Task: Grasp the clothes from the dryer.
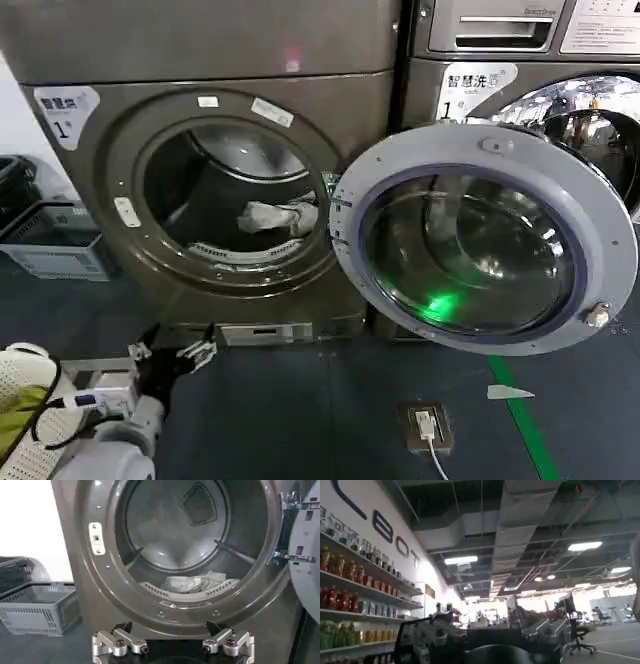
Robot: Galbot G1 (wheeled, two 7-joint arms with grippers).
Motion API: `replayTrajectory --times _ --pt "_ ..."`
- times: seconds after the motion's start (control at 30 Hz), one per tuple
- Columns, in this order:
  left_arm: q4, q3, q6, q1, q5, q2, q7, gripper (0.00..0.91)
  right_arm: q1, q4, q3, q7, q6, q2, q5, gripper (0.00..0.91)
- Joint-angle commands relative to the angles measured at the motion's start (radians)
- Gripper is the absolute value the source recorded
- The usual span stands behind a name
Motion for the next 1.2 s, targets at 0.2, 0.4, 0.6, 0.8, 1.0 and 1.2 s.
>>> replayTrajectory --times 0.2,0.4,0.6,0.8,1.0,1.2 --pt "0.015 -0.003 0.049 -0.006 -0.002 0.004 0.001 0.907 0.0 0.003 0.004 0.001 0.002 0.009 0.001 0.907" --pt "0.023 -0.002 0.049 -0.011 -0.002 0.002 0.003 0.907 -0.004 0.005 0.008 0.0 0.001 0.012 0.001 0.907" --pt "0.022 -0.002 0.049 -0.006 -0.002 0.002 0.003 0.907 -0.005 0.006 0.008 0.001 0.001 0.013 0.001 0.907" --pt "0.017 -0.002 0.049 -0.004 -0.001 0.001 0.003 0.907 -0.007 0.008 0.009 0.001 0.001 0.017 0.002 0.907" --pt "0.014 -0.001 0.049 -0.001 0.001 0.001 0.005 0.907 -0.01 0.008 0.007 0.001 0.002 0.023 0.003 0.907" --pt "0.011 -0.001 0.049 0.001 0.003 0.001 0.007 0.907 -0.009 0.005 0.008 0.0 0.002 0.022 0.003 0.907"
